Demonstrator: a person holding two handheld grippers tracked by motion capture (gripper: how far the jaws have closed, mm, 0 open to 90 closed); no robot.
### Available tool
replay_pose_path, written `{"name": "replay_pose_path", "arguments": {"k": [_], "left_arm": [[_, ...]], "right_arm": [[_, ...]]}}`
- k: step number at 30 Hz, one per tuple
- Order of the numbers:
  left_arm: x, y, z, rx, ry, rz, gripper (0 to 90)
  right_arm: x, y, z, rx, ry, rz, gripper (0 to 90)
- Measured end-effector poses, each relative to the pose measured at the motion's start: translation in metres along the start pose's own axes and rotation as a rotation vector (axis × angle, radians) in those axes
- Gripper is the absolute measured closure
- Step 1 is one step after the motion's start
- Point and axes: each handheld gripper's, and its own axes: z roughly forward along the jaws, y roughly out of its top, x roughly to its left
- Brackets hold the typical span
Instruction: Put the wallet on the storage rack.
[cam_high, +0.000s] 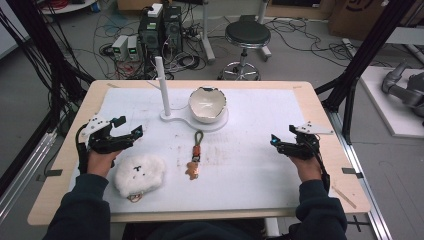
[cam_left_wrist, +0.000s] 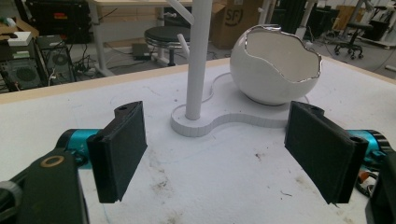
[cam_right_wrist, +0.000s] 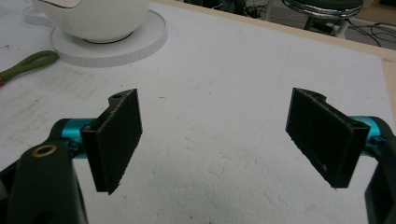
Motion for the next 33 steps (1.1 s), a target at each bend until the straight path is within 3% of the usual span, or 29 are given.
{"name": "replay_pose_path", "arguments": {"k": [12,15,19,25,29,31,32,33], "left_arm": [[-0.002,0.001,0.001,0.003,0.003,-0.012,21.0],[-0.005,0.003,0.003,0.009,-0.003,0.001,21.5],[-0.005,0.002,0.003,0.043,-0.029,-0.004,22.7],[-0.003,-0.006,-0.002,0.159,-0.164,-0.001,28.1],[-0.003,-0.012,-0.006,0.239,-0.210,0.016,31.2],[-0.002,-0.014,-0.006,0.261,-0.223,0.013,31.2],[0.000,-0.018,-0.008,0.297,-0.262,0.001,31.2],[0.000,-0.018,-0.008,0.297,-0.262,0.001,31.2]], "right_arm": [[-0.001,-0.001,-0.001,-0.005,-0.002,0.005,18.7],[-0.001,-0.001,-0.002,-0.005,0.000,0.006,18.7],[0.000,-0.002,-0.001,-0.001,0.009,0.012,18.7],[0.004,-0.002,-0.004,-0.012,0.028,0.003,18.7],[0.007,-0.002,-0.005,-0.014,0.040,-0.002,18.7],[0.009,0.000,-0.004,-0.015,0.049,-0.003,18.7],[0.010,0.000,-0.003,-0.014,0.051,-0.003,18.7],[0.010,0.000,-0.003,-0.014,0.051,-0.003,18.7]]}}
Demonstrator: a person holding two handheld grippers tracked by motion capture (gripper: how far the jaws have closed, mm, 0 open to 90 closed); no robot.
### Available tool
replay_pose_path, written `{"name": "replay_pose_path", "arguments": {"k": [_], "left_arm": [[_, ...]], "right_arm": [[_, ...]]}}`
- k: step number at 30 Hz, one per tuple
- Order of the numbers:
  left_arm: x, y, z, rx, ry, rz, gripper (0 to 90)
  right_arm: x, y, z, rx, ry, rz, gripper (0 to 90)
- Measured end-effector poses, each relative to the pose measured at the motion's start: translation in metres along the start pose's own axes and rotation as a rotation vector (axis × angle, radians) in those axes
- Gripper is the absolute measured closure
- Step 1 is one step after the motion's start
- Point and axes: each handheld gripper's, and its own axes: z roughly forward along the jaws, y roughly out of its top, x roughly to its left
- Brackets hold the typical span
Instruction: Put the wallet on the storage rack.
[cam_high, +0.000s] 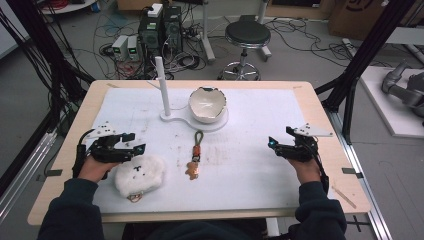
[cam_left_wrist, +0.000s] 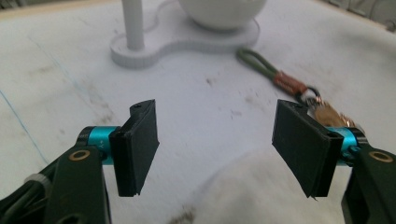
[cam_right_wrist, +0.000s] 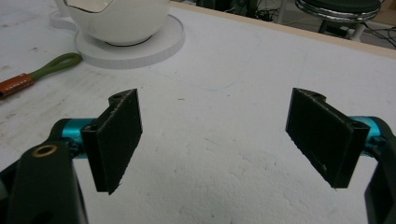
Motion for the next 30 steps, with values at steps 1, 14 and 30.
{"name": "replay_pose_path", "arguments": {"k": [1,14,30], "left_arm": [[0.001,-0.003,0.000,0.038,-0.046,0.002,31.3],[-0.006,-0.015,0.021,0.285,-0.117,0.070,46.4],[-0.008,0.012,0.002,-0.023,-0.045,0.016,79.5]], "right_arm": [[0.000,0.001,0.002,0.000,0.007,-0.002,18.8],[0.001,0.000,0.005,0.013,0.021,-0.009,18.8],[0.012,0.003,0.011,0.014,0.067,-0.015,18.8]]}}
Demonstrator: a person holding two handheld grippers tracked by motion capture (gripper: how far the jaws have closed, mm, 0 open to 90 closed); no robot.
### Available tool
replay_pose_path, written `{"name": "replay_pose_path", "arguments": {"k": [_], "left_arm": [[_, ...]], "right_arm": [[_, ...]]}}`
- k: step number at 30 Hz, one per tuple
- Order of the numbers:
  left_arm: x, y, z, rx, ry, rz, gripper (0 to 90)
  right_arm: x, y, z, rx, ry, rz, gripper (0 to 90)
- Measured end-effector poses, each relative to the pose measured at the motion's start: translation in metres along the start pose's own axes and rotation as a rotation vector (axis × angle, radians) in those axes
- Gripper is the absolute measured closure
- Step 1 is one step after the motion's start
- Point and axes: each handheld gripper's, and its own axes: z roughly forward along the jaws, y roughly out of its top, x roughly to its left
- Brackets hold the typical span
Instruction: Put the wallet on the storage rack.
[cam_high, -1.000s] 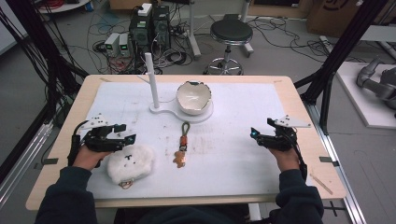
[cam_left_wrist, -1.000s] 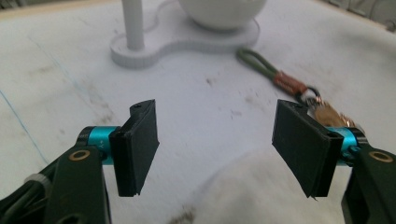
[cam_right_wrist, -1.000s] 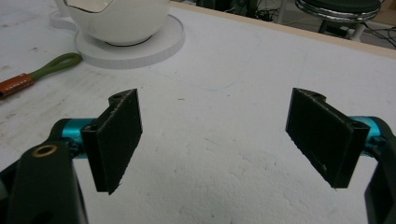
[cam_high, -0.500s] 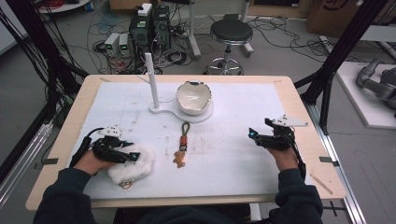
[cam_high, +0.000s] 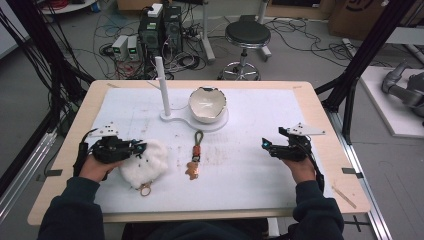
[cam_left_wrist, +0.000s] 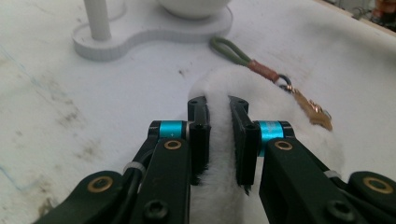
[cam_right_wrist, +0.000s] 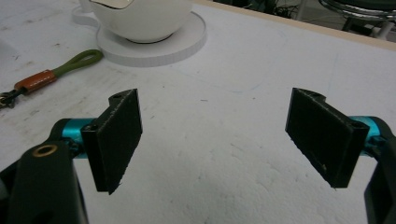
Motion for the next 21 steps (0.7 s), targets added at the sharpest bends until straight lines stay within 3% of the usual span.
{"name": "replay_pose_path", "arguments": {"k": [4,6,7,12,21], "left_arm": [[-0.002,0.005,0.000,-0.044,0.017,-0.002,79.6],[-0.005,0.008,0.000,-0.073,0.019,0.007,79.7],[-0.009,0.013,0.000,-0.113,0.015,0.011,79.7],[-0.023,0.026,0.006,-0.187,0.005,0.053,79.8],[-0.043,0.035,0.027,-0.195,0.002,0.110,79.8]], "right_arm": [[0.009,0.006,0.004,-0.025,0.066,0.020,18.9],[0.018,0.010,0.008,-0.039,0.102,0.006,22.4],[0.023,0.012,0.010,-0.044,0.120,-0.009,24.1],[0.049,0.024,0.025,-0.041,0.203,-0.051,24.1],[0.085,0.038,0.045,-0.029,0.362,-0.076,30.6]]}}
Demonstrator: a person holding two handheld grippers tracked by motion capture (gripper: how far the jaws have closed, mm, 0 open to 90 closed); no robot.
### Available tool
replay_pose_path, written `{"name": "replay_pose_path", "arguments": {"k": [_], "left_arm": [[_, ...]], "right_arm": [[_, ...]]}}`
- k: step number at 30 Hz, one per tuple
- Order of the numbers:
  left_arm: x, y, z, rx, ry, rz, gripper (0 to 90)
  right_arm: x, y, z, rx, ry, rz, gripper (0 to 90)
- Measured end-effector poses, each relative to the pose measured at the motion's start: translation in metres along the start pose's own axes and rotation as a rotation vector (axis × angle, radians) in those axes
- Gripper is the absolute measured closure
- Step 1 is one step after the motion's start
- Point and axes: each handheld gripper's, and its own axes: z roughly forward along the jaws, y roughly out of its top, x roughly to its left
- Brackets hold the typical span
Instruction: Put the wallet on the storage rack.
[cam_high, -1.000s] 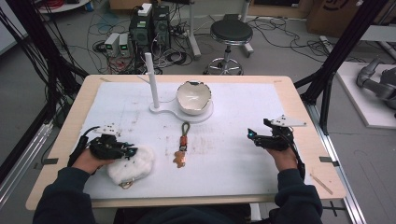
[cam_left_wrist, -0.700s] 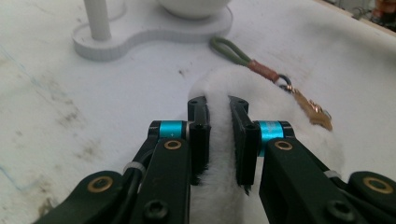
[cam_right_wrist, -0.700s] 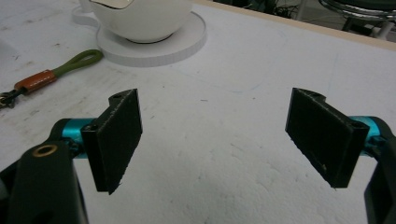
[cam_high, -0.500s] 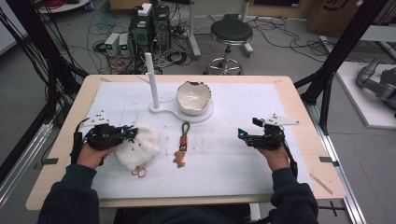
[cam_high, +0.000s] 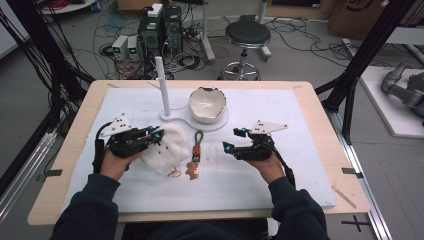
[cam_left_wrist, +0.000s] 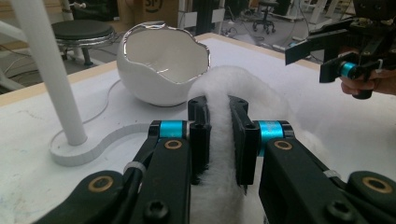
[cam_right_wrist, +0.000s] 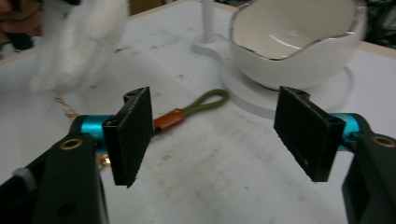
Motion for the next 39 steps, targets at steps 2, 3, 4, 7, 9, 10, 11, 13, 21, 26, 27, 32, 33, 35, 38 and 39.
{"name": "replay_pose_path", "arguments": {"k": [2,3,4,7,9,10,11,13,21,26,27,32,33,35,38,39], "left_arm": [[-0.005,0.002,0.004,-0.005,-0.004,0.012,79.8],[-0.006,0.002,0.005,-0.008,-0.004,0.017,79.8],[-0.008,0.003,0.006,-0.014,-0.007,0.018,79.8],[-0.012,0.005,0.011,-0.025,-0.009,0.022,79.8],[-0.014,0.005,0.013,-0.023,-0.013,0.025,79.8],[-0.016,0.005,0.015,-0.022,-0.014,0.026,79.8],[-0.017,0.005,0.017,-0.019,-0.014,0.031,79.8],[-0.021,0.005,0.021,-0.017,-0.022,0.037,79.8],[-0.032,0.005,0.035,-0.018,-0.085,0.049,79.4],[-0.027,0.005,0.032,-0.019,-0.087,0.021,64.8],[-0.021,0.003,0.028,-0.004,-0.099,-0.009,55.7],[-0.007,-0.007,0.022,0.046,-0.123,-0.061,56.7],[-0.006,-0.010,0.021,0.054,-0.137,-0.063,56.7],[-0.008,-0.012,0.023,0.062,-0.170,-0.037,75.2],[-0.008,-0.011,0.022,0.026,-0.189,-0.041,78.2],[-0.009,-0.009,0.021,-0.009,-0.207,-0.042,78.6]], "right_arm": [[0.005,0.003,0.008,-0.002,0.054,0.006,31.7],[0.009,0.005,0.011,0.000,0.070,-0.002,32.9],[0.013,0.007,0.015,0.001,0.086,-0.010,33.4],[0.021,0.010,0.026,0.004,0.135,-0.016,33.7],[0.026,0.012,0.034,0.012,0.171,-0.006,33.8],[0.028,0.012,0.038,0.014,0.182,-0.005,33.8],[0.030,0.013,0.041,0.018,0.190,-0.005,33.8],[0.033,0.014,0.047,0.018,0.221,0.001,33.9],[0.039,0.016,0.052,0.042,0.219,-0.038,70.0],[0.036,0.019,0.044,0.009,0.232,-0.037,77.0],[0.035,0.020,0.039,-0.011,0.226,-0.049,77.1],[0.028,0.024,0.028,-0.058,0.216,-0.050,77.1],[0.028,0.024,0.028,-0.058,0.216,-0.050,77.1],[0.027,0.025,0.025,-0.069,0.212,-0.055,76.2],[0.021,0.025,0.022,-0.099,0.203,-0.009,69.0],[0.019,0.025,0.021,-0.109,0.201,0.012,63.8]]}}
